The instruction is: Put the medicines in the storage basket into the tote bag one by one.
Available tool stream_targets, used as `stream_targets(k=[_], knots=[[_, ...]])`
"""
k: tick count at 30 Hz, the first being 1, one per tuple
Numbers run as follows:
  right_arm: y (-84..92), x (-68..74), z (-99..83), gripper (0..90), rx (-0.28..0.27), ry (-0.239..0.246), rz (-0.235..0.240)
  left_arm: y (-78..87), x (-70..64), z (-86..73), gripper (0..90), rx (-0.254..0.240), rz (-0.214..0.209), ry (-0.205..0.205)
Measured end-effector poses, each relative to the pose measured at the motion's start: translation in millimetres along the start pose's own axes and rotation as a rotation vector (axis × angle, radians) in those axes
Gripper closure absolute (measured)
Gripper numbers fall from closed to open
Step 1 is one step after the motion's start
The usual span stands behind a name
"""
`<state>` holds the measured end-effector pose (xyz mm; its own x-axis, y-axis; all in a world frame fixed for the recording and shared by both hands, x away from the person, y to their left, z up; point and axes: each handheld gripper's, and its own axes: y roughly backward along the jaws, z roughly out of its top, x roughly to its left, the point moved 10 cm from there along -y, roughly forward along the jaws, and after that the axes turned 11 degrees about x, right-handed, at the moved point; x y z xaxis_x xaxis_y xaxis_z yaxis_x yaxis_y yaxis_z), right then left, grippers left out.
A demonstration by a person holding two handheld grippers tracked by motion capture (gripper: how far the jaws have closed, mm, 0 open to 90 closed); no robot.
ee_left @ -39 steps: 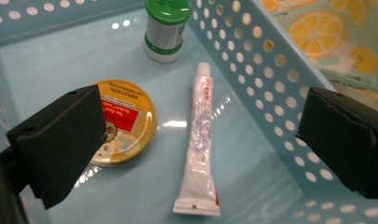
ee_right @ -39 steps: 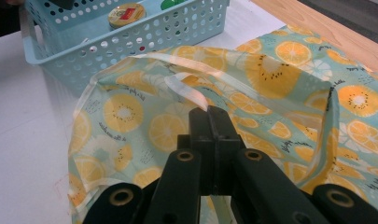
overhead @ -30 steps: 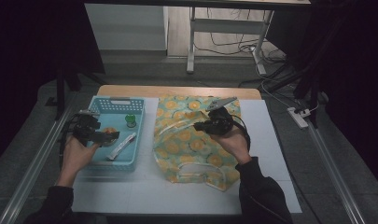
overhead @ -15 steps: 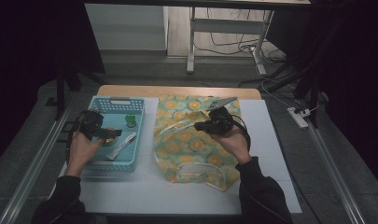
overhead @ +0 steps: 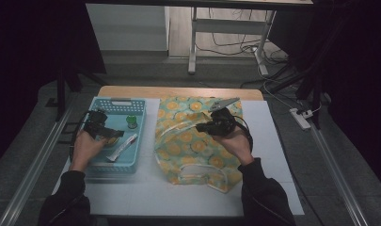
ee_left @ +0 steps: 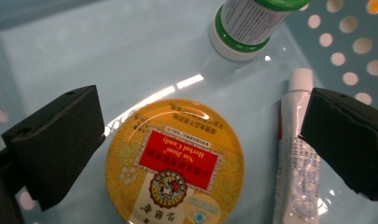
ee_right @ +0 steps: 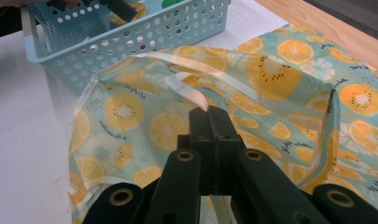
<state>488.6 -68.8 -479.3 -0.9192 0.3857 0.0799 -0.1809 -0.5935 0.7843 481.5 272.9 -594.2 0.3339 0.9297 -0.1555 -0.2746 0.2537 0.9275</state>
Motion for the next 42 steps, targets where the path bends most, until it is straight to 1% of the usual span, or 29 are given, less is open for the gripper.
stream_targets(k=[2,5,7,9,11,13,15,20,21,22,26,29,33,36,40,42], knots=[[0.5,0.0,0.0,90.0,0.001,0.002,0.000,-2.4,1.0,0.8,0.0,0.009,0.013,-0.014],[1.7,-0.2,0.2,90.0,-0.004,0.001,-0.001,-7.6,2.7,-1.5,0.0,0.048,0.044,-0.031],[2.5,-0.3,0.4,90.0,-0.006,0.002,-0.001,-9.8,2.1,-3.2,0.0,0.070,0.043,-0.031],[3.0,0.0,0.6,90.0,-0.007,0.003,0.000,-12.2,2.6,-5.2,0.0,0.090,0.058,-0.032],[3.0,0.4,0.8,90.0,-0.007,0.004,0.000,-14.0,2.1,-6.9,0.0,0.111,0.060,-0.028],[2.7,0.8,1.1,90.0,-0.008,0.007,0.000,-15.2,3.3,-8.2,3.3,0.127,0.071,-0.006],[2.7,1.5,1.1,90.0,-0.006,0.010,0.000,-15.4,3.4,-9.7,6.5,0.140,0.069,-0.002],[2.7,2.0,1.3,90.0,-0.006,0.013,0.000,-15.8,5.5,-13.2,15.9,0.169,0.093,0.012],[2.7,1.9,1.2,90.0,-0.006,0.013,0.000,-15.5,5.7,-13.7,19.2,0.171,0.095,0.014],[2.8,1.6,1.1,90.0,-0.006,0.012,-0.001,-15.5,5.8,-13.7,19.7,0.170,0.094,0.015],[2.9,0.4,1.0,90.0,-0.009,0.012,-0.005,-15.2,5.4,-14.0,20.4,0.181,0.098,0.016],[3.4,-0.4,0.9,90.0,-0.011,0.011,-0.007,-14.5,5.7,-14.6,20.7,0.191,0.101,0.026],[3.6,-0.8,1.0,90.0,-0.014,0.008,-0.008,-14.0,5.9,-15.2,20.9,0.192,0.102,0.028],[2.3,-0.7,1.1,90.0,-0.015,0.010,-0.010,-11.9,5.1,-14.2,21.0,0.178,0.088,0.038],[2.2,-1.4,1.6,90.0,-0.022,0.008,-0.012,-8.0,3.5,-11.9,21.0,0.142,0.071,0.042],[2.9,-1.9,1.6,90.0,-0.024,0.005,-0.012,-6.6,2.5,-11.3,21.0,0.138,0.075,0.027]])
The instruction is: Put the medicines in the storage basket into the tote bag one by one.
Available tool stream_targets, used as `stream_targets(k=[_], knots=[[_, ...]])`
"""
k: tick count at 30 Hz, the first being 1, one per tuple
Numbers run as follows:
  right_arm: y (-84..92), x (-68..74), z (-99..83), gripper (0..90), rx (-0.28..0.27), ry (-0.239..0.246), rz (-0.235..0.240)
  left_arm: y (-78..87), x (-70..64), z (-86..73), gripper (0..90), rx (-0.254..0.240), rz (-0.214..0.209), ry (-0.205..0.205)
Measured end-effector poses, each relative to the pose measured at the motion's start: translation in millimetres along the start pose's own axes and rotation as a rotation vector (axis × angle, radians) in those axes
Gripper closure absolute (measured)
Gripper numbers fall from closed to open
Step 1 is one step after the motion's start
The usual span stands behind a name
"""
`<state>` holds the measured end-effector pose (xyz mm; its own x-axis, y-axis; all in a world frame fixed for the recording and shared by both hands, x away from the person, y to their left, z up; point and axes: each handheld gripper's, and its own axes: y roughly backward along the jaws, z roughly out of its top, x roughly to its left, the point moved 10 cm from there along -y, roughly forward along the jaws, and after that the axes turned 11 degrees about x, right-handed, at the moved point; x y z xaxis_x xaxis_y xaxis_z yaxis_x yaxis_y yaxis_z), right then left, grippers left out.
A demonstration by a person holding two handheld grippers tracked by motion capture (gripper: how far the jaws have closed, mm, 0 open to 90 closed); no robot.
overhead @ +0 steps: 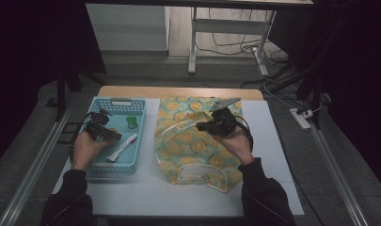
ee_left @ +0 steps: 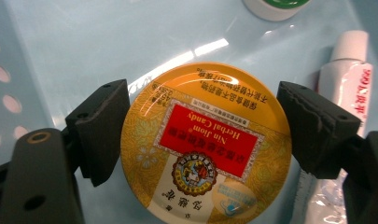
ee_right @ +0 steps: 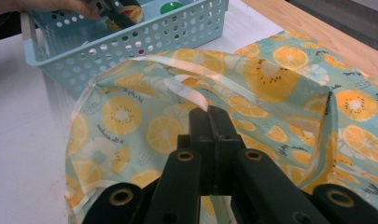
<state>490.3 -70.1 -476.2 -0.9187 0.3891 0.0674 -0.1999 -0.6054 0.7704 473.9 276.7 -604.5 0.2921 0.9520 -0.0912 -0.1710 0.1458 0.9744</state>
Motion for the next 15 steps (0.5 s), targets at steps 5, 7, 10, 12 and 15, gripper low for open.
stream_targets(k=[5,7,10,12,15], knots=[[1.5,-0.6,0.7,90.0,-0.004,-0.001,-0.002,7.2,-3.2,4.3,21.1,-0.037,0.001,-0.024],[1.8,-0.7,0.8,90.0,-0.005,-0.005,-0.002,9.5,-3.9,5.4,21.1,-0.049,0.004,-0.028],[2.1,-1.9,1.0,90.0,-0.010,-0.003,-0.004,14.0,-6.4,6.6,21.1,-0.065,-0.008,-0.040],[2.8,-2.1,1.1,90.0,-0.013,-0.006,-0.003,17.0,-6.8,7.1,21.1,-0.071,-0.007,-0.048],[3.6,-1.6,1.7,90.0,-0.017,-0.004,-0.003,22.9,-8.8,8.3,21.1,-0.089,-0.016,-0.057]])
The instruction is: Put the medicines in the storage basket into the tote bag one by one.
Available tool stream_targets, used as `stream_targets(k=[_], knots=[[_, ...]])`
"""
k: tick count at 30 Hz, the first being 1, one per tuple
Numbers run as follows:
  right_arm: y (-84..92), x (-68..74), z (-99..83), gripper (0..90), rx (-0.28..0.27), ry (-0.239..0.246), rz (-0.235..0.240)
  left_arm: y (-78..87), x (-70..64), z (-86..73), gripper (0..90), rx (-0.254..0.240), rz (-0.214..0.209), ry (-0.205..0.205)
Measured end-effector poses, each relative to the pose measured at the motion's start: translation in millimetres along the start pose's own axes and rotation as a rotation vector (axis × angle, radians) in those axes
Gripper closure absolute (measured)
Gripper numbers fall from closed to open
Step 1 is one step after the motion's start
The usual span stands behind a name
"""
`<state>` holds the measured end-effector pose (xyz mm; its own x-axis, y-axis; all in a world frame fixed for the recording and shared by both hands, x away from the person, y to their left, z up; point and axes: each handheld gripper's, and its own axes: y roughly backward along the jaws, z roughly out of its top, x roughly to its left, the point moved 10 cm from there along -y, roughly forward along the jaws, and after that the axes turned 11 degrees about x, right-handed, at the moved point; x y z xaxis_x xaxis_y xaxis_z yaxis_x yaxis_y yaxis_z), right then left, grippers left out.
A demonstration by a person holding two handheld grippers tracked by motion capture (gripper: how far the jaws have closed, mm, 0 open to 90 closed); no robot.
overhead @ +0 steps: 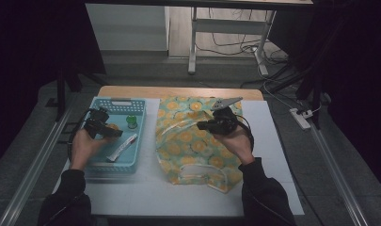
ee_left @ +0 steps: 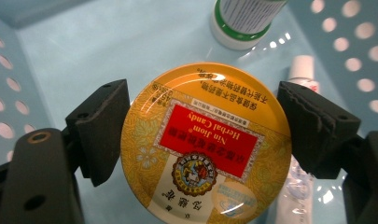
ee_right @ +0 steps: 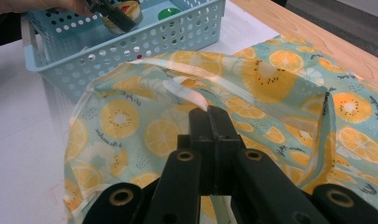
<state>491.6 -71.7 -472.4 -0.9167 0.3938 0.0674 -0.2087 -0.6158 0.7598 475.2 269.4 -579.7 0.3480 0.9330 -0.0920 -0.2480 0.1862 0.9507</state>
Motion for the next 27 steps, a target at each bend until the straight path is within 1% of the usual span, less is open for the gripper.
stream_targets(k=[8,13,19,21,22,27], knots=[[0.2,0.6,0.5,90.0,-0.001,0.003,0.000,15.1,-11.3,4.8,21.2,-0.046,-0.033,-0.033],[-0.1,0.8,0.4,90.0,-0.001,0.005,-0.001,23.3,-19.1,6.8,21.1,-0.069,-0.033,-0.064],[0.6,2.0,1.0,90.0,-0.006,0.010,-0.003,30.7,-29.7,8.3,21.2,-0.094,-0.054,-0.089],[1.3,1.7,1.1,90.0,-0.006,0.010,-0.005,33.4,-32.6,8.4,21.2,-0.100,-0.050,-0.104],[1.4,1.6,1.2,90.0,-0.008,0.010,-0.006,34.5,-34.4,8.8,21.2,-0.106,-0.056,-0.101],[1.3,1.5,1.1,90.0,-0.008,0.009,-0.007,43.2,-42.9,9.9,21.2,-0.132,-0.080,-0.120]])
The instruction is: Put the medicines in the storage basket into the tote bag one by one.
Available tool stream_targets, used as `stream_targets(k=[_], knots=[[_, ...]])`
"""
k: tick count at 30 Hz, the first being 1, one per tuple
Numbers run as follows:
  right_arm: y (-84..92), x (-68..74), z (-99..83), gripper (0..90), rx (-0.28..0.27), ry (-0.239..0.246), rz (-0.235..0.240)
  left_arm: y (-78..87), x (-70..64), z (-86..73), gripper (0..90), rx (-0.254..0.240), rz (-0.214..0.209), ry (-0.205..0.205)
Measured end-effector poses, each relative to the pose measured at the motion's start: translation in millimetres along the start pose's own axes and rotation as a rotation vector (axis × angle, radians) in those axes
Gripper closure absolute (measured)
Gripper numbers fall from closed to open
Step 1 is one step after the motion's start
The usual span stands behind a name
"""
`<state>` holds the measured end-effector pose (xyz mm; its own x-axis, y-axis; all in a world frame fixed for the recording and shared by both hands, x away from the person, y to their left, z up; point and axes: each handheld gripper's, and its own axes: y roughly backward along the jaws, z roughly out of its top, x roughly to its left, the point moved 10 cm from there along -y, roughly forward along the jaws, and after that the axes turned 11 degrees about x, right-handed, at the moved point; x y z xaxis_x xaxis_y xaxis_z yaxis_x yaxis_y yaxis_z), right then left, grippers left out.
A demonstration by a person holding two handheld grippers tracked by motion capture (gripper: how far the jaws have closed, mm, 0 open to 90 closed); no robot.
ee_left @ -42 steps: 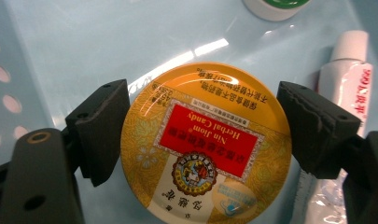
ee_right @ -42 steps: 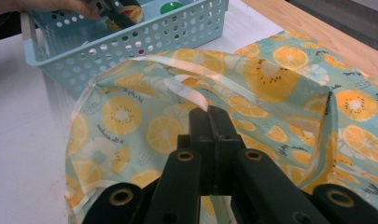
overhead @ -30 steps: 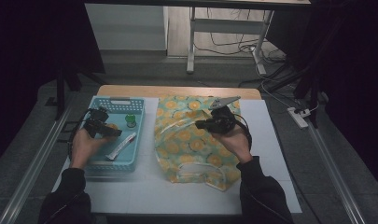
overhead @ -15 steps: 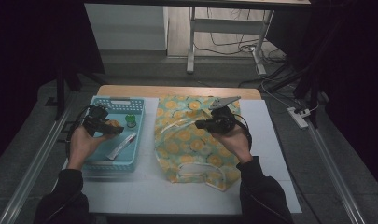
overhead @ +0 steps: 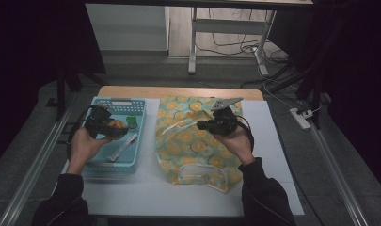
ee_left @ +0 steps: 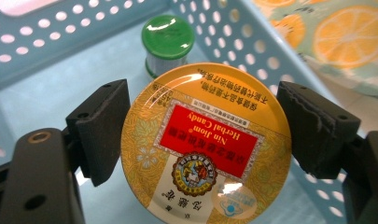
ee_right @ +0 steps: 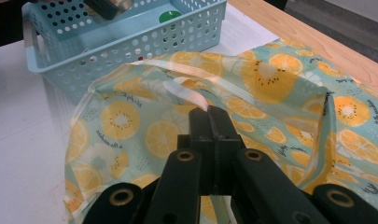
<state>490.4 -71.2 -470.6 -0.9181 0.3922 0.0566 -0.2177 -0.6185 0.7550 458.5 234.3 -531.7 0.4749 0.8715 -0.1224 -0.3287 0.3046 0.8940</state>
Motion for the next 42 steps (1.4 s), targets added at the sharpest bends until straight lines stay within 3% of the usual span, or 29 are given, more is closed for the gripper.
stream_targets(k=[19,42], knots=[[-1.4,-1.3,-0.6,90.0,-0.001,0.001,-0.006,11.0,-43.1,7.0,21.2,-0.033,-0.058,-0.091],[-2.4,-3.7,-1.4,90.0,-0.001,-0.003,-0.009,16.2,-112.1,19.4,21.2,-0.060,-0.137,-0.239]])
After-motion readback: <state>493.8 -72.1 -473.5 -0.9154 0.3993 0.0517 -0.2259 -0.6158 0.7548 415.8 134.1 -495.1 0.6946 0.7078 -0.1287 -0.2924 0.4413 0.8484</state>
